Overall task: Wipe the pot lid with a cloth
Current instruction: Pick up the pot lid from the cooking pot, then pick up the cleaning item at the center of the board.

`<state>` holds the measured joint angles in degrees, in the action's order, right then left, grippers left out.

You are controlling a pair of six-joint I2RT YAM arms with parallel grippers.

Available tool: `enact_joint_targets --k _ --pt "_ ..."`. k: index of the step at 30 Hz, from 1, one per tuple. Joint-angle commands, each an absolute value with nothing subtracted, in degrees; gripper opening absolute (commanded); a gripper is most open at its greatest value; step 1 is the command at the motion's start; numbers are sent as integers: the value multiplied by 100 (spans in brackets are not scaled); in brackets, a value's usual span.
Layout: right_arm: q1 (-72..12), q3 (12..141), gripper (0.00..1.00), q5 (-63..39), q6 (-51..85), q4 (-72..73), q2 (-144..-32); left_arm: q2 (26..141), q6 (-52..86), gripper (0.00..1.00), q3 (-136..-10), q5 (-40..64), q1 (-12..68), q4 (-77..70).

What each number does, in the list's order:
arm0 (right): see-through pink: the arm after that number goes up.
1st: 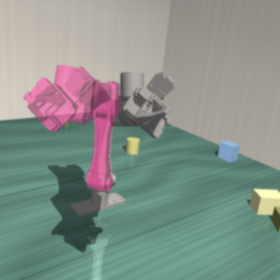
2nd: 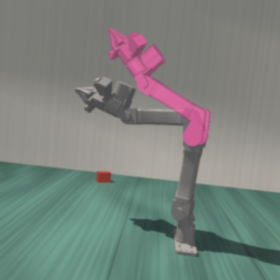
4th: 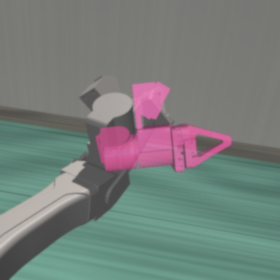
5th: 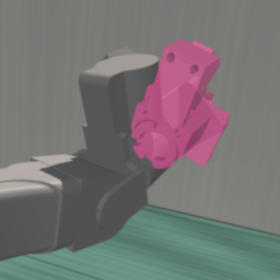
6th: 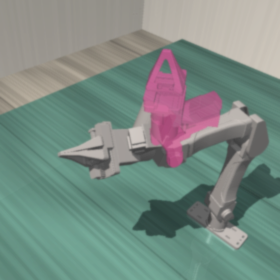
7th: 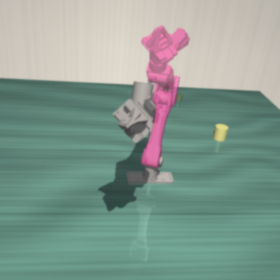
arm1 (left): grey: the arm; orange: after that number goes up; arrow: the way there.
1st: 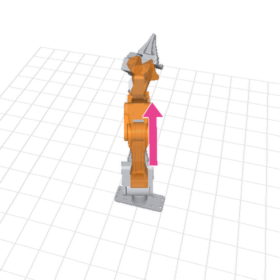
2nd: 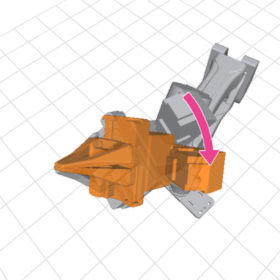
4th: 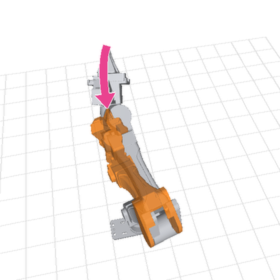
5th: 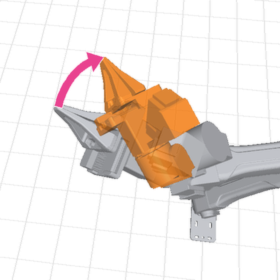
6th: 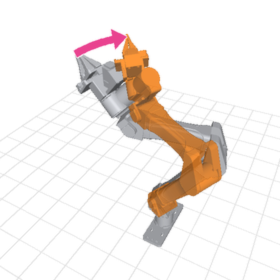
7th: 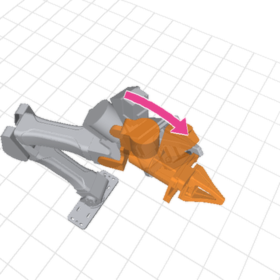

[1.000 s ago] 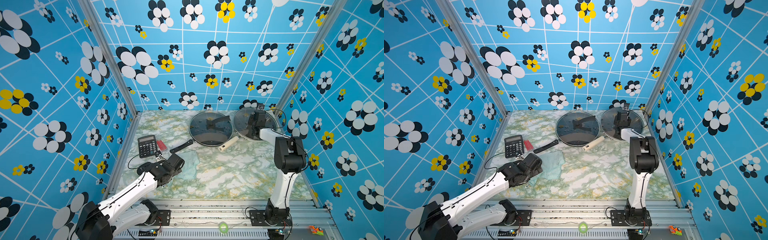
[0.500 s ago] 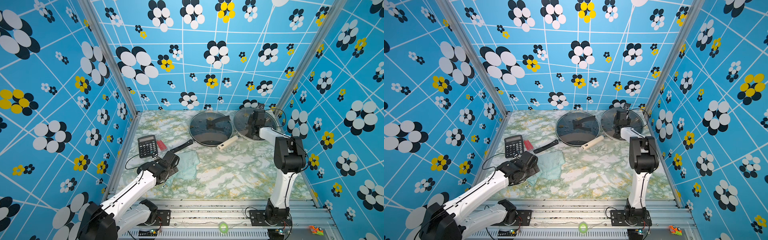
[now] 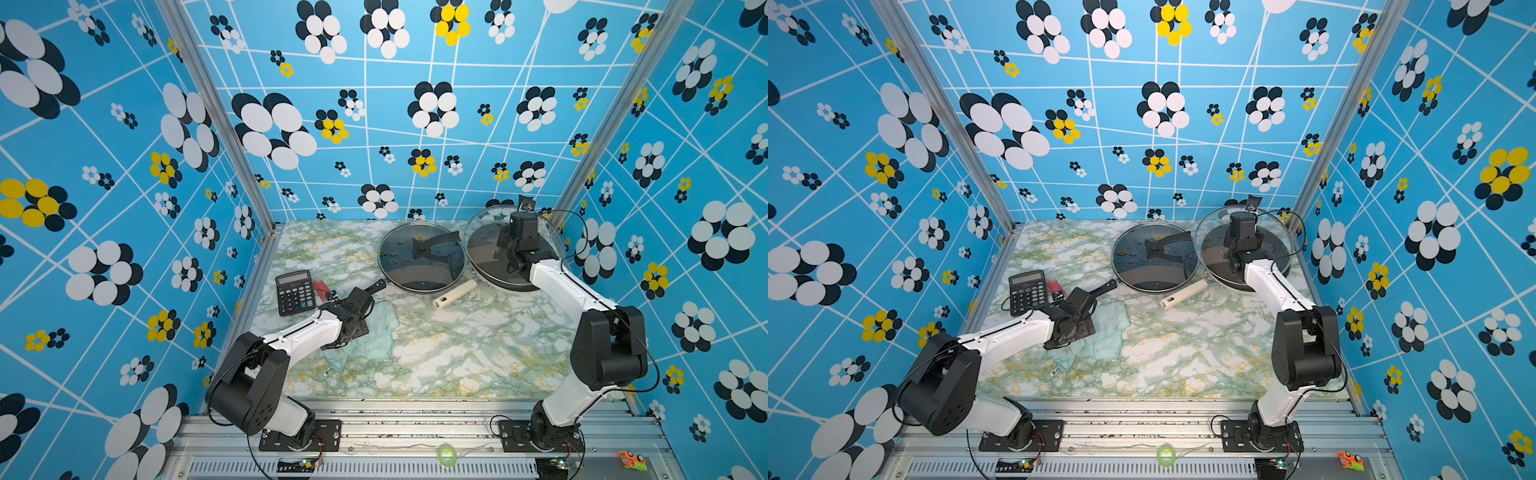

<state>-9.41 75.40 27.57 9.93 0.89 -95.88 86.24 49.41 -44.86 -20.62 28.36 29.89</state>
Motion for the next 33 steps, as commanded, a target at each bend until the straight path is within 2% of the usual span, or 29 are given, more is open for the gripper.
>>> enact_joint_targets --k 1,7,10,13,15,17,18,19,22,24,28,33 --pt "-1190 7697 0 3051 1134 110 -9119 9085 4595 99 -4433 -1791 2796 2224" --pt "-1400 7748 0 3182 1118 -452 -8684 9757 4657 100 -3748 -1074 2543 924" --pt "-1441 7650 0 3220 1144 -546 -8486 10091 4645 90 -3667 -868 2558 700" --pt "-1446 7587 0 3256 1178 -595 -8374 10115 4683 77 -3639 -782 2598 596" --pt "-1452 7557 0 3252 1204 -606 -8337 9924 4666 63 -3631 -895 2696 626" --pt "-1450 7543 0 3268 1239 -581 -8323 9675 4615 48 -3661 -1068 2792 765" --pt "-1454 7550 0 3270 1261 -563 -8323 9536 4587 35 -3696 -1155 2841 888" --pt "-1454 7550 0 3257 1281 -556 -8323 9406 4556 28 -3726 -1244 2876 1020" --pt "-1453 7661 0 3387 1376 -635 -8345 8892 4545 17 -3868 -1567 2914 1662" --pt "-1450 7772 0 3623 1445 -778 -8380 8379 4570 12 -3968 -1783 2944 2262" --pt "-1449 7835 0 3945 1568 -808 -8409 7271 4557 8 -4265 -2161 2971 3700" --pt "-1420 7983 0 4043 1633 -835 -8551 6254 4306 6 -4687 -1864 2748 5100"
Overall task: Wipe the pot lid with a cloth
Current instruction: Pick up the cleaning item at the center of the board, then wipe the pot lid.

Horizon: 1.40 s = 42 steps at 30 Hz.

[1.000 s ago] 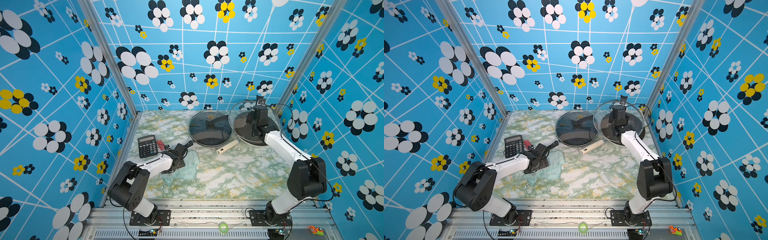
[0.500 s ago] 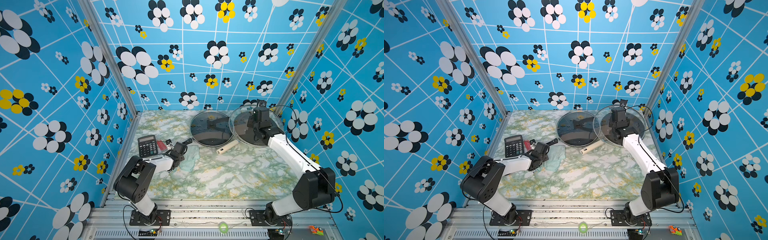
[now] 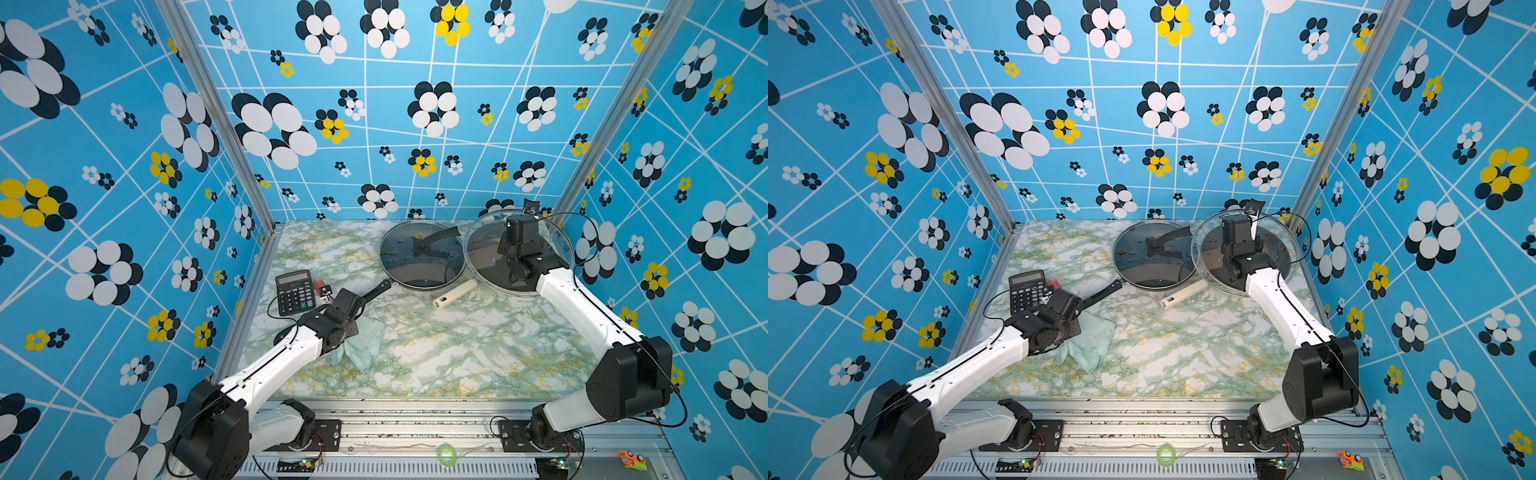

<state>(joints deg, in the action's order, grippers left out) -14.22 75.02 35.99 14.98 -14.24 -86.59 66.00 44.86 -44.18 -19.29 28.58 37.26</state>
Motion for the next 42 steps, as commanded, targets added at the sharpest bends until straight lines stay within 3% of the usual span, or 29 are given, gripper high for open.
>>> enact_joint_targets --k 1,6,12,19,23,28,38,42 --pt "-1420 8042 0 4016 1653 -858 -8582 6139 4264 5 -4794 -1841 2725 5310" --pt "-1406 8537 0 3466 2029 -1334 -8738 5730 3617 0 -5830 -1678 2672 5612" --pt "-1400 9107 0 1987 3105 -1728 -8643 5798 2720 0 -7090 -293 2494 3669" --pt "-1362 8772 0 -1066 5260 335 -8428 7039 2990 0 -7731 1593 2357 944" --pt "-1371 8266 0 -1778 6511 1962 -8450 7720 3138 0 -8019 2110 2348 325" --pt "-1432 8541 0 -2895 7218 2595 -8877 8517 3472 0 -8602 2911 2392 -348" --pt "-1512 8779 0 -3539 8136 3724 -9583 9861 3539 0 -10225 4329 3201 -649" --pt "-1512 8792 0 -3669 8603 4383 -9796 10189 3732 0 -10794 4607 3159 -1000"
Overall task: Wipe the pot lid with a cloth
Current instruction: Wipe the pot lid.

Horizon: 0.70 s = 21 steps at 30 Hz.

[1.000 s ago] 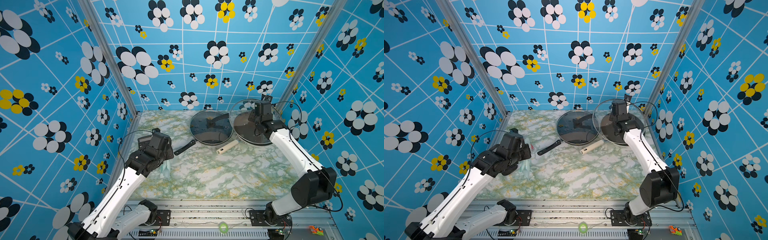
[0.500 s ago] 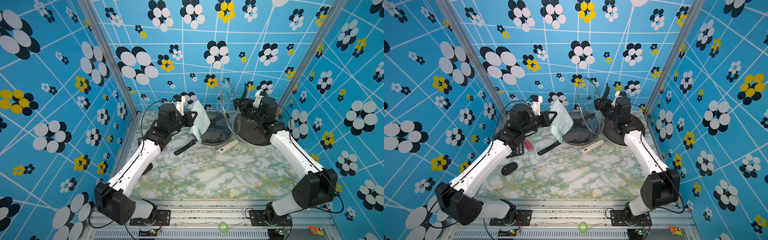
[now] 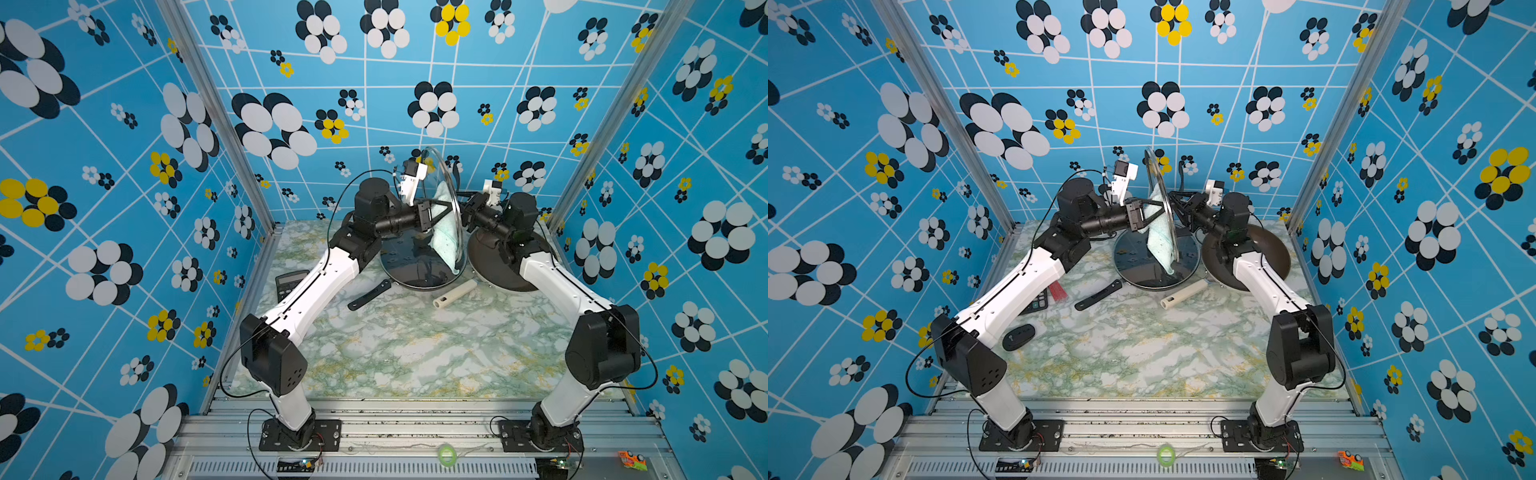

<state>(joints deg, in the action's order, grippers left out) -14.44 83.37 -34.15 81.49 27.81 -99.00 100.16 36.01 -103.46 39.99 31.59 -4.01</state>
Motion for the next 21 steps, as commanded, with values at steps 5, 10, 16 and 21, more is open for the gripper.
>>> enact_joint_targets --k 5,10,16,21 --pt "-1512 8721 0 -3809 8912 4760 -9848 10715 4226 0 -11642 4445 2833 -1751" --pt "-1514 8670 0 -4171 9035 4908 -9733 11722 4465 0 -13093 3716 2367 -1988" --pt "-1538 8732 0 -3982 9315 5638 -9679 12786 4717 0 -14056 2984 2249 -1611" --pt "-1538 9226 0 -3560 9582 6415 -9968 12593 4814 0 -12955 2947 2427 -1782"
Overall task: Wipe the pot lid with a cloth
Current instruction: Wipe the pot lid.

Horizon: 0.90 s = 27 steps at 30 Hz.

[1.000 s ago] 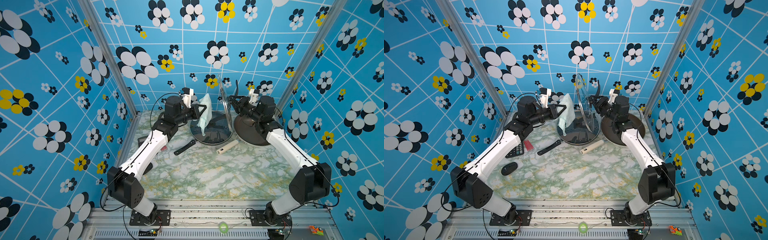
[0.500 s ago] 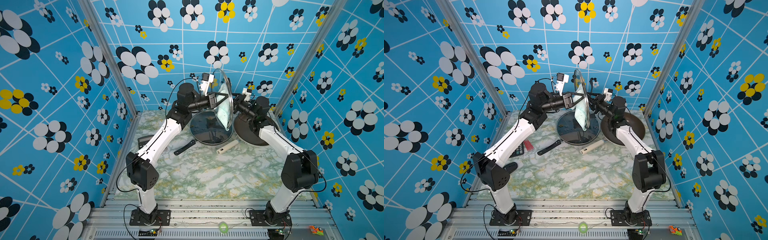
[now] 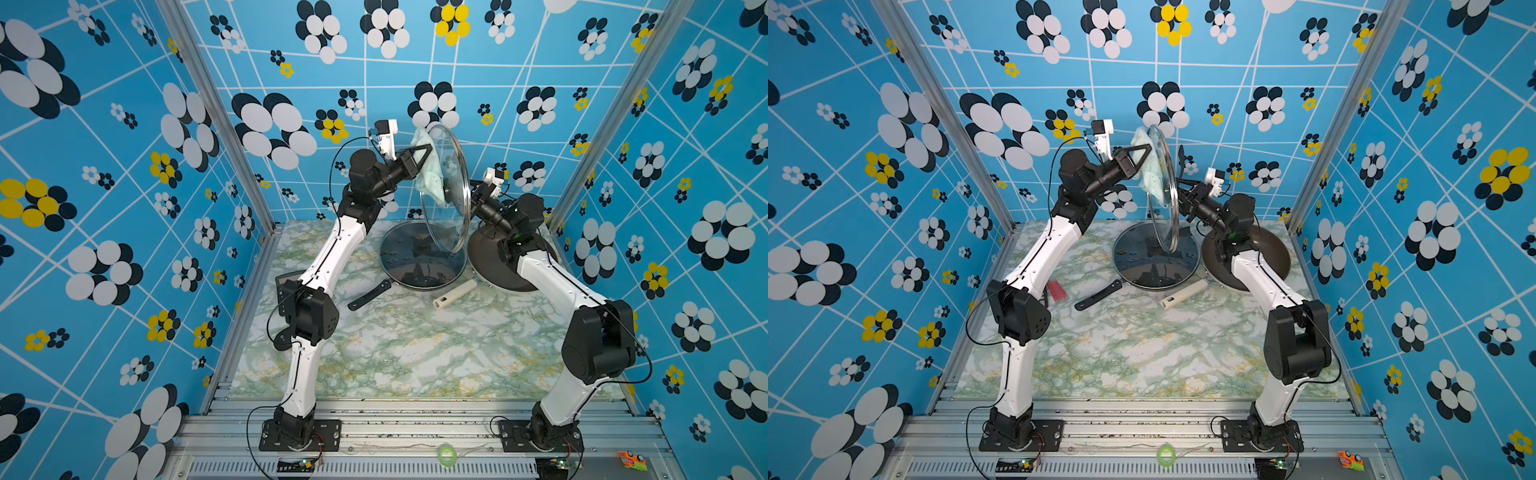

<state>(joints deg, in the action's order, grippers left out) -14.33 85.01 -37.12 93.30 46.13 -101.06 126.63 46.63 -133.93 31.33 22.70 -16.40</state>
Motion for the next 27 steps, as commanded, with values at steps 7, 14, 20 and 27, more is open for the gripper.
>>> enact_joint_targets --k 7,14,20,27 --pt "-1520 10067 0 -3008 9536 6496 -10612 11487 4743 0 -10876 3369 2942 -2232" --pt "-1498 10535 0 -2792 9801 6475 -11356 10647 4060 0 -10751 4104 3414 -2121" --pt "-1512 9922 0 -3026 9765 6468 -11188 10418 3303 0 -11506 3576 3302 -1824" --pt "-1528 9582 0 -3103 9885 6782 -10758 11100 3546 0 -11849 2354 2904 -1339"
